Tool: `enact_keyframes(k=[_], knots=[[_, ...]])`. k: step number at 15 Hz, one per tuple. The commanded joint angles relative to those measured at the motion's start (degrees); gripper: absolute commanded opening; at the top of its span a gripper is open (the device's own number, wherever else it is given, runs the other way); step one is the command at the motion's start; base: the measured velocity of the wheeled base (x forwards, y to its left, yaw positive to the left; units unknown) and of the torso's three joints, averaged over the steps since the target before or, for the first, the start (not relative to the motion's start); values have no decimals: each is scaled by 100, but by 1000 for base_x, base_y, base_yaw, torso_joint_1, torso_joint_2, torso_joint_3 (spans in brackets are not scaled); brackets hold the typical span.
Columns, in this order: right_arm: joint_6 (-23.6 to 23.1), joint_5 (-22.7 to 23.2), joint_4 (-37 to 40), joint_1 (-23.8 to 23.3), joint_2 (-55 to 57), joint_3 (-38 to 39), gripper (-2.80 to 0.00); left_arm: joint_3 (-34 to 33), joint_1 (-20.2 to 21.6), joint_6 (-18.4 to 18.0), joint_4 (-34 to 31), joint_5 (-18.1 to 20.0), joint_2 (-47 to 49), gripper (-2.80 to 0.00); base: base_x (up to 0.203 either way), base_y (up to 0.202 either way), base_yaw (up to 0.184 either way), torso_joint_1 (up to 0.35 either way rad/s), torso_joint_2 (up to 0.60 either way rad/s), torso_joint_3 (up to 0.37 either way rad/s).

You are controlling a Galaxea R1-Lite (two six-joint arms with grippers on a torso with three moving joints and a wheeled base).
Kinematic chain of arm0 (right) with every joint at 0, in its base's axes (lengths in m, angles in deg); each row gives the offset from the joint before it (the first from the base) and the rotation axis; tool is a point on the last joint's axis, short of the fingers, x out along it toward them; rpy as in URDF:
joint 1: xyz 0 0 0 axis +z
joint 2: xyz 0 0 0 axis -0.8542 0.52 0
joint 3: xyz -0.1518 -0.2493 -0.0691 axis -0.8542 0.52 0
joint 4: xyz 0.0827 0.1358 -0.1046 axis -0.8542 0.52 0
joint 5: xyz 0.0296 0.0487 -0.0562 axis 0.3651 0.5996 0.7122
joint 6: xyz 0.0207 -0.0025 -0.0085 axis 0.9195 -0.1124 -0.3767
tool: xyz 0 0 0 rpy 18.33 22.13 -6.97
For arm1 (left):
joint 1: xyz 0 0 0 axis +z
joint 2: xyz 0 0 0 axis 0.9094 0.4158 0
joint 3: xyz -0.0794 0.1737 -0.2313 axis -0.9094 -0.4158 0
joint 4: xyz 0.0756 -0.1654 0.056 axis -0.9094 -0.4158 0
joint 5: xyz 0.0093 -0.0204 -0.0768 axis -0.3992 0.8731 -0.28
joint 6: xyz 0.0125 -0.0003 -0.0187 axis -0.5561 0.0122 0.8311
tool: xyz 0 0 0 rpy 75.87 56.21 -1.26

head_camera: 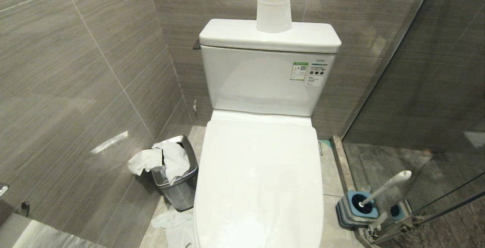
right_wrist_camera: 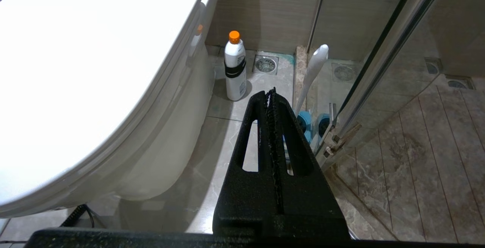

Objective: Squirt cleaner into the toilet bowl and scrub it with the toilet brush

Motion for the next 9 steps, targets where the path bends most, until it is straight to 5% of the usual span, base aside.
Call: enact_keyframes(k=[1,9], knots=[[-1,-3,2,0,-4,0,-280,-9,1,2,0,1,9,-280,0,0,0,0,0,0],[-1,-3,2,0,-4,-1,-280,-9,1,2,0,1,9,-280,0,0,0,0,0,0]])
